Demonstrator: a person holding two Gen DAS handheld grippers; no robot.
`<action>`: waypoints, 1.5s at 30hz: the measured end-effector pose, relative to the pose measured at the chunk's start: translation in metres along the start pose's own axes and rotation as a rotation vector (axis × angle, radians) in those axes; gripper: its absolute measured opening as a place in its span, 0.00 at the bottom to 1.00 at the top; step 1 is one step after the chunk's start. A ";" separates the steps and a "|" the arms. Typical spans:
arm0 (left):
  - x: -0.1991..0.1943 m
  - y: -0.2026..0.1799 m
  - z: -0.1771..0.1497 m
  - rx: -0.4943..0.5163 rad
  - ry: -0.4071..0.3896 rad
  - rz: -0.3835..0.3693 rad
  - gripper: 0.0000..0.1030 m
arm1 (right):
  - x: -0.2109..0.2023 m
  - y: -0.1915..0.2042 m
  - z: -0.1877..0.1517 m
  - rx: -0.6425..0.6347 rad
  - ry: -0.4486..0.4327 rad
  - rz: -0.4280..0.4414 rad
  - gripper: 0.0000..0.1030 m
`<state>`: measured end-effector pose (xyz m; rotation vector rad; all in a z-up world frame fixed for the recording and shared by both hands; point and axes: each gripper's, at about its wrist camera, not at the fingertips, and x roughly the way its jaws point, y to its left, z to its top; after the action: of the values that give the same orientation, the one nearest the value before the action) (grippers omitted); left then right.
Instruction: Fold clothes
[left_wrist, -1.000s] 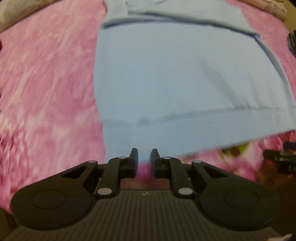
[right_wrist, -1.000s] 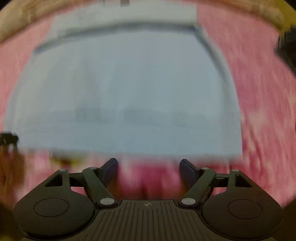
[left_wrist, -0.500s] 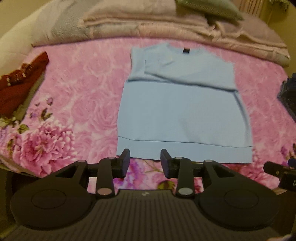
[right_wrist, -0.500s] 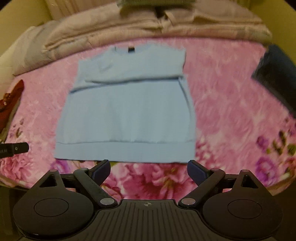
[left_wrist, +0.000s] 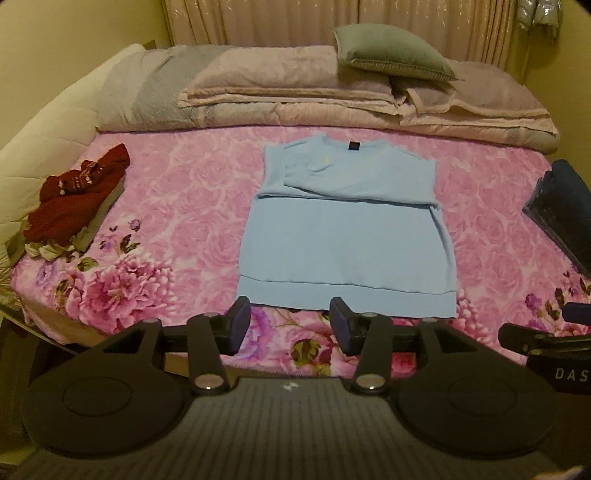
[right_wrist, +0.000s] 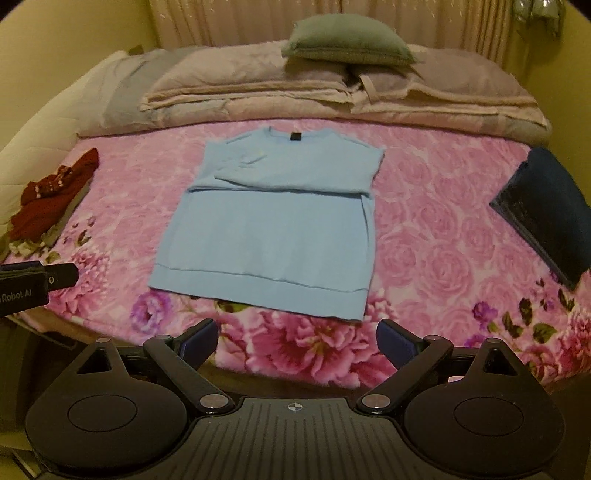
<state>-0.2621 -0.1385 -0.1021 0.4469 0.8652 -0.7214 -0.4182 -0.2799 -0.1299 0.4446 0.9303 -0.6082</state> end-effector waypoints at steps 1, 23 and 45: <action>-0.005 -0.001 -0.002 -0.001 -0.004 0.002 0.42 | -0.004 0.000 -0.001 -0.003 -0.004 0.002 0.92; -0.027 -0.017 -0.004 0.033 0.003 -0.011 0.43 | -0.035 -0.006 -0.006 -0.017 -0.003 0.003 0.92; 0.027 0.034 0.018 -0.027 0.067 -0.002 0.47 | 0.012 0.014 0.029 -0.022 0.034 0.007 0.92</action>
<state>-0.2157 -0.1372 -0.1111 0.4480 0.9375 -0.6988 -0.3858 -0.2902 -0.1235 0.4397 0.9668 -0.5852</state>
